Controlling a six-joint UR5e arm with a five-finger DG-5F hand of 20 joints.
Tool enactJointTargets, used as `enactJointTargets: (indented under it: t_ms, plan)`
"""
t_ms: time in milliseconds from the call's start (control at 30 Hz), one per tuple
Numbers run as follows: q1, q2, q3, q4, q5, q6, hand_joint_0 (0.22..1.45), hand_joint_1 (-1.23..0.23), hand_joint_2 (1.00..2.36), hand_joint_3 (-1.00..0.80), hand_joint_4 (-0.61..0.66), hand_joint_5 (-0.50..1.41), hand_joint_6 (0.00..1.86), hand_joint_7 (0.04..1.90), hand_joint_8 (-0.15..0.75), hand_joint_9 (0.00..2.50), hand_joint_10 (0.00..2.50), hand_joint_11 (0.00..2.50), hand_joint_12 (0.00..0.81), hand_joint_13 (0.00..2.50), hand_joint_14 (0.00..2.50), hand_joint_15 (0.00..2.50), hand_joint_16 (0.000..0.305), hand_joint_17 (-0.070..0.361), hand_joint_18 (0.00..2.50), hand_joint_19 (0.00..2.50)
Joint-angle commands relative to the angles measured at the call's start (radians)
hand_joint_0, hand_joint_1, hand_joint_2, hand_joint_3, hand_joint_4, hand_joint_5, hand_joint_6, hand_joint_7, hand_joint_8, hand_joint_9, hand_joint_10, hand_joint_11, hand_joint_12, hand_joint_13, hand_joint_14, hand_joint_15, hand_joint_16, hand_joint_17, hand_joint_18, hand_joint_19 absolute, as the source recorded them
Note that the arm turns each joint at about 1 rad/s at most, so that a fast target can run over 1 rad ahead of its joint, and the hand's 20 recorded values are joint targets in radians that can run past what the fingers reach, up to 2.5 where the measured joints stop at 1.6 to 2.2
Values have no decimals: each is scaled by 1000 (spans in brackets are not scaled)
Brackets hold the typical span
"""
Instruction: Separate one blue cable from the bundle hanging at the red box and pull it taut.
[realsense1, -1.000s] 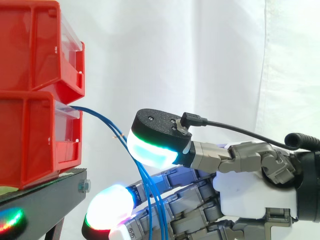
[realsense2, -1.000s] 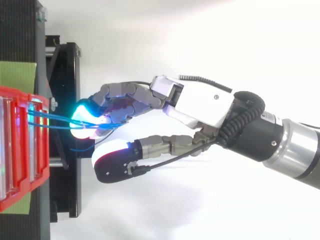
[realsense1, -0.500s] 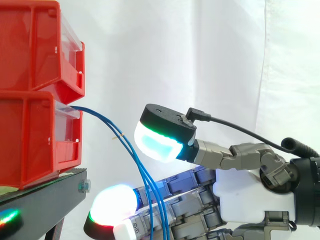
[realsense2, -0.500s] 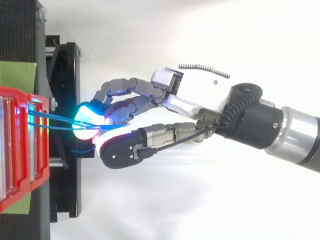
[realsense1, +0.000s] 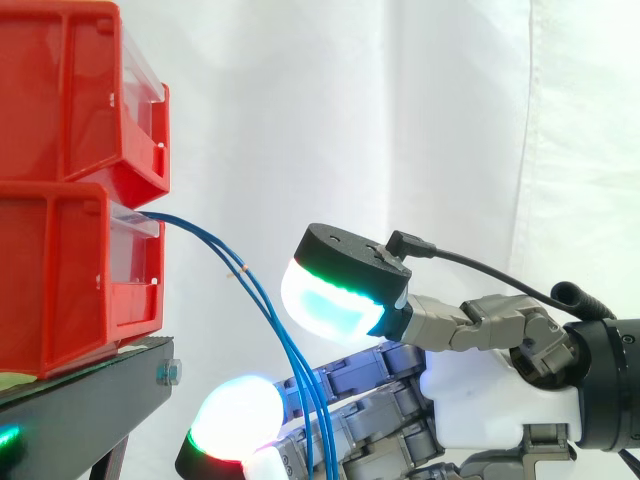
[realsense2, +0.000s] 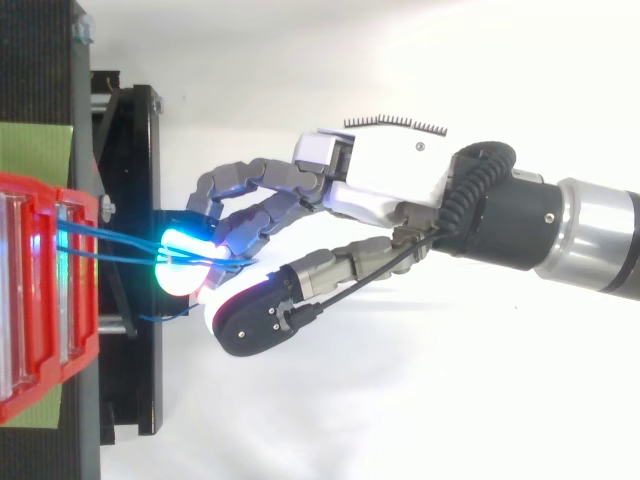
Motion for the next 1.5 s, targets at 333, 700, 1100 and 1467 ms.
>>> enactJointTargets:
  t_ms: [333, 700, 1100, 1467]
  plan:
    - [-4, 2, 5, 13, -61, -2, 601, -689, 1004, -443, 200, -111, 501, 1184, 317, 852, 12, 473, 334, 735, 16, 417, 38, 85, 520, 422]
    - [-23, 59, 5, 10, -58, -6, 609, -669, 1007, -416, 167, -104, 500, 1247, 322, 866, 12, 503, 339, 756, 15, 429, 38, 85, 539, 437]
    - [-58, 58, -8, 13, -58, -6, 614, -664, 1009, -391, 139, -118, 579, 1153, 323, 886, 12, 528, 339, 767, 18, 440, 38, 84, 548, 444]
    - [-61, 58, -8, 13, -58, -8, 601, -669, 1020, -179, 139, -186, 834, 921, 325, 880, 17, 640, 350, 776, 16, 471, 38, 86, 556, 453]
